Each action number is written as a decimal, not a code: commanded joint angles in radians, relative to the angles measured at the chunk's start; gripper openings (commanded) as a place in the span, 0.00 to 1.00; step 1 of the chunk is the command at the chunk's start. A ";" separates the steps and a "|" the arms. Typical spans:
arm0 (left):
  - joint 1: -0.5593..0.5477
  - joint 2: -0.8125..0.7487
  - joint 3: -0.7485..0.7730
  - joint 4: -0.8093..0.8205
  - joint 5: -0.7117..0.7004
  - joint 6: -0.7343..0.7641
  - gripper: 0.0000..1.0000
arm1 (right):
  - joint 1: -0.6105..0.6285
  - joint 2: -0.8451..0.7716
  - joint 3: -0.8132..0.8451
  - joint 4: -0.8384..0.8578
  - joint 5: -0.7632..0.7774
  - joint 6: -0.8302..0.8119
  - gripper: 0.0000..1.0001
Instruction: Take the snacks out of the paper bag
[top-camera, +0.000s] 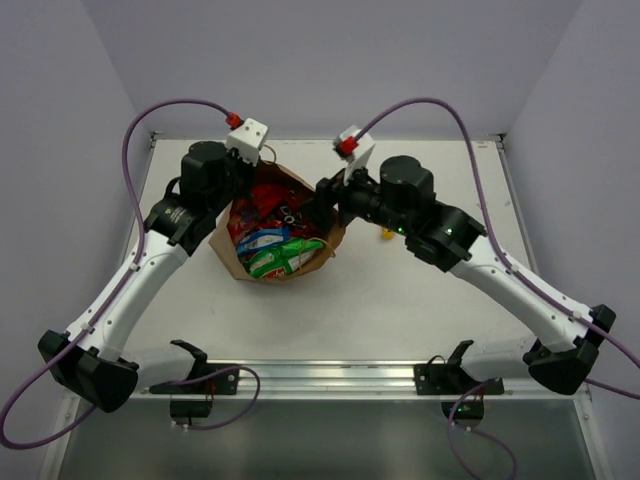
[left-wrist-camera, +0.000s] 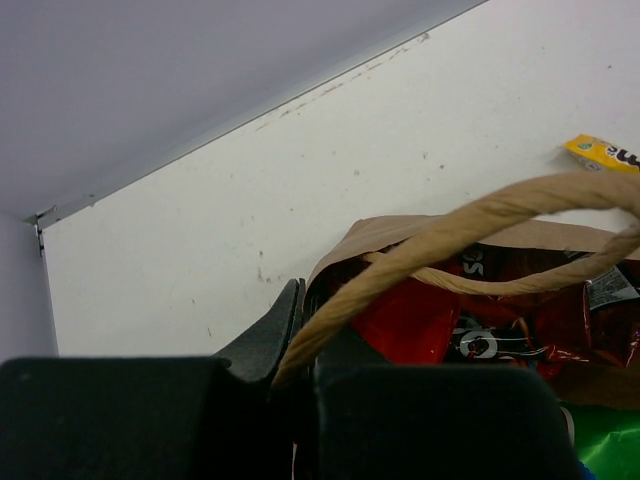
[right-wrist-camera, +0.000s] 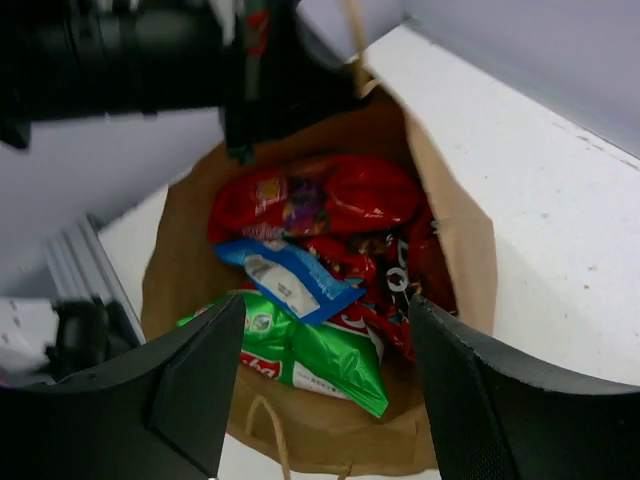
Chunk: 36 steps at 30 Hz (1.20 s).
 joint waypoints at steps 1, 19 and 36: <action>0.001 -0.023 0.063 -0.001 0.017 -0.002 0.00 | 0.038 0.095 0.017 -0.019 -0.165 -0.270 0.70; 0.001 -0.014 0.088 -0.038 0.073 -0.003 0.00 | 0.117 0.317 0.043 -0.069 -0.264 -0.656 0.66; 0.001 -0.016 0.082 -0.059 0.082 0.003 0.00 | 0.116 0.397 0.092 -0.015 -0.164 -0.665 0.35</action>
